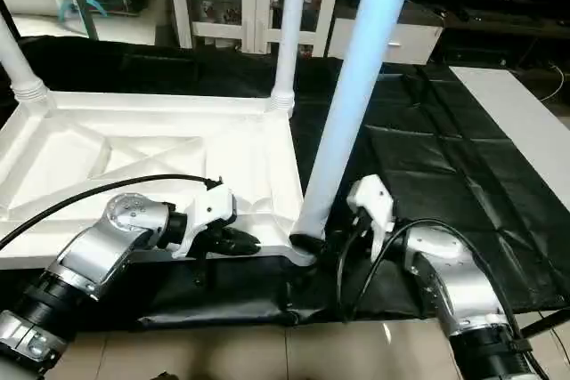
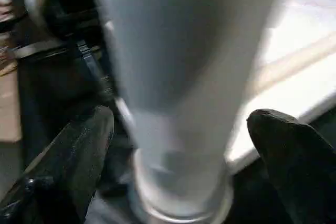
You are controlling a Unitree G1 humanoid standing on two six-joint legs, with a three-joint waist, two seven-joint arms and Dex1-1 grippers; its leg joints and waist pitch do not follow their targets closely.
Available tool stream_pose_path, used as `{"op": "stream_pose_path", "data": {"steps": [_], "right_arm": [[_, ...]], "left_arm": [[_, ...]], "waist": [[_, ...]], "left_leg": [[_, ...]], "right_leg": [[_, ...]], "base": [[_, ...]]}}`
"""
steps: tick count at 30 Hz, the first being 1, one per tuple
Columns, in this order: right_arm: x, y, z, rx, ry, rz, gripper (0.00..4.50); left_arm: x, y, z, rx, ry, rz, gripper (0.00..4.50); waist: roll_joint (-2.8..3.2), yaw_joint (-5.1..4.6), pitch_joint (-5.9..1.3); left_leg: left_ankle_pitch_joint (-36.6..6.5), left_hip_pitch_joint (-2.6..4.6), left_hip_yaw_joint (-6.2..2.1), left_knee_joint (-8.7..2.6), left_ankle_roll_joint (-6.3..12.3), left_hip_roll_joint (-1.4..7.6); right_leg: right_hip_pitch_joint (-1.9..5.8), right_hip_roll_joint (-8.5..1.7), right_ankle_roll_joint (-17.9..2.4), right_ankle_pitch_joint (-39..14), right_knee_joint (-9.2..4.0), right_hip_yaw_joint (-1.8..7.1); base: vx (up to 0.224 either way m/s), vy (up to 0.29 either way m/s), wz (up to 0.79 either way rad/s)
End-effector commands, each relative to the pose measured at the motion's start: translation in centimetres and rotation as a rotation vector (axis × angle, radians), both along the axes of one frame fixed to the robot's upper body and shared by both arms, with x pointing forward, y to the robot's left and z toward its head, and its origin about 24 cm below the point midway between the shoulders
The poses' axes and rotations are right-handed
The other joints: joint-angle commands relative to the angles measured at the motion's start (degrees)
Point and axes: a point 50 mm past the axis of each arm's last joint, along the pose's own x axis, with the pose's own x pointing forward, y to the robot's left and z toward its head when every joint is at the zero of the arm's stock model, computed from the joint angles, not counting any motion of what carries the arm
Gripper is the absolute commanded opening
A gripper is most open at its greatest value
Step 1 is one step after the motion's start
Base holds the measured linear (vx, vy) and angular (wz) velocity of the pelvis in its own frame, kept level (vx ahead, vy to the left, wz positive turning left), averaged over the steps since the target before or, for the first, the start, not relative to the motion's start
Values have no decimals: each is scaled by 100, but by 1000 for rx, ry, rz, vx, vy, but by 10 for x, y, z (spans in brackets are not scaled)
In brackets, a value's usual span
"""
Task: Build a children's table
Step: Rotate leg to tighten
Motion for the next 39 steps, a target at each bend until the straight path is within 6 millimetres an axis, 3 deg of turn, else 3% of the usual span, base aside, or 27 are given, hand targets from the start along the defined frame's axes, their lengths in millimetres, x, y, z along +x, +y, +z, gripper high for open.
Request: {"op": "stream_pose_path", "data": {"steps": [1,15,22,31,35,38,39], "right_arm": [[1,-2,5,-18,1,48,441],[11,-3,-4,-88,20,105,320],[10,-1,-10,-108,33,137,262],[9,0,-18,-117,56,158,244],[16,0,-24,-84,77,23,243],[28,0,-27,-76,69,-154,243],[33,1,-30,-64,82,-239,243]], "left_arm": [[-9,-6,-8,10,51,-56,0],[-11,-5,-9,21,61,-55,0],[-11,-4,-9,26,61,-55,0],[-13,-5,-10,31,70,-60,0],[-12,-8,-12,25,56,-32,0],[-4,-11,-11,10,29,43,0],[0,-14,-10,5,22,91,0]], "waist": [[-22,-17,-317],[-40,-15,-345],[-31,-20,-345],[-52,-29,-350],[-50,-49,-348],[-57,-87,-318],[-69,-164,-297]], "left_leg": [[-1842,60,-72,-464,181,164],[-1463,43,-59,-433,247,156],[-1481,54,-59,-431,263,157],[-1567,57,-61,-432,230,158],[-1649,54,-72,-445,189,156],[-1994,75,-85,-464,78,149],[-2286,69,-118,-478,-59,128]], "right_leg": [[213,-190,-904,-2205,-401,194],[253,-183,-1095,-1753,-333,193],[251,-179,-1130,-1763,-330,189],[254,-175,-1128,-1783,-336,187],[246,-170,-1118,-1832,-346,185],[211,-164,-986,-2300,-403,174],[199,-163,-815,-2812,-451,148]], "base": [[0,0,0],[0,0,0],[0,0,0],[0,0,0],[0,0,0],[0,0,0],[0,0,0]]}}
